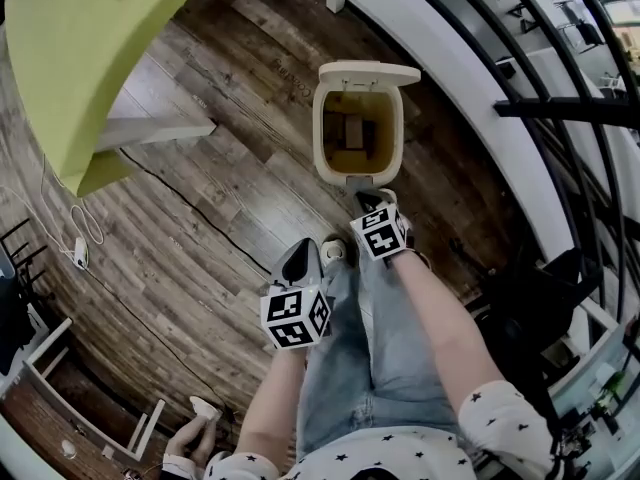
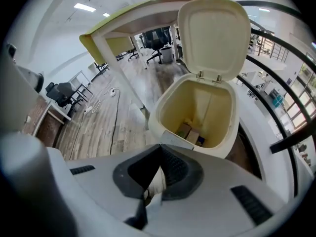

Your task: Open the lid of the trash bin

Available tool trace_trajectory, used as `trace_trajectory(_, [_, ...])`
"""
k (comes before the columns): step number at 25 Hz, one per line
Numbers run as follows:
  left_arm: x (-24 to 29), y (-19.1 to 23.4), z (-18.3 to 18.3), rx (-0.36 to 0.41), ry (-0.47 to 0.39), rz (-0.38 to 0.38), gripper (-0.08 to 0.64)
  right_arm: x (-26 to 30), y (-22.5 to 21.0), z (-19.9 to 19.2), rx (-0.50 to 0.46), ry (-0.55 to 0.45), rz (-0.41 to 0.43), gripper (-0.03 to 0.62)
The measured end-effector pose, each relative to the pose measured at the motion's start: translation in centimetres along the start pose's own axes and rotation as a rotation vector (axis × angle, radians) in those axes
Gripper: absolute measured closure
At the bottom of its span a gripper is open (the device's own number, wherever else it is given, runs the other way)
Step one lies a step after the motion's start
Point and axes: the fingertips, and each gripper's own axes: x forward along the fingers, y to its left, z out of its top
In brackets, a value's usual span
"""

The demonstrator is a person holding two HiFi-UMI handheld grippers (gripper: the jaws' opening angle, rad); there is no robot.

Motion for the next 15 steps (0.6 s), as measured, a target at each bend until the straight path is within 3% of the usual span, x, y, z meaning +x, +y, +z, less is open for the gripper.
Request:
trace_trajectory(7, [-2.7, -1.8, 0.6, 0.045, -0.016, -0.031, 0.548, -3.7, 1.9, 0.7, 0.017, -0.047, -0.007, 0.598])
trace_trajectory(15, [-6.6, -3.3, 1.2, 0.102, -0.036, -0.048, 0.548, -8.8, 3.2, 1.0, 0.112, -0.099, -0.042, 0.598])
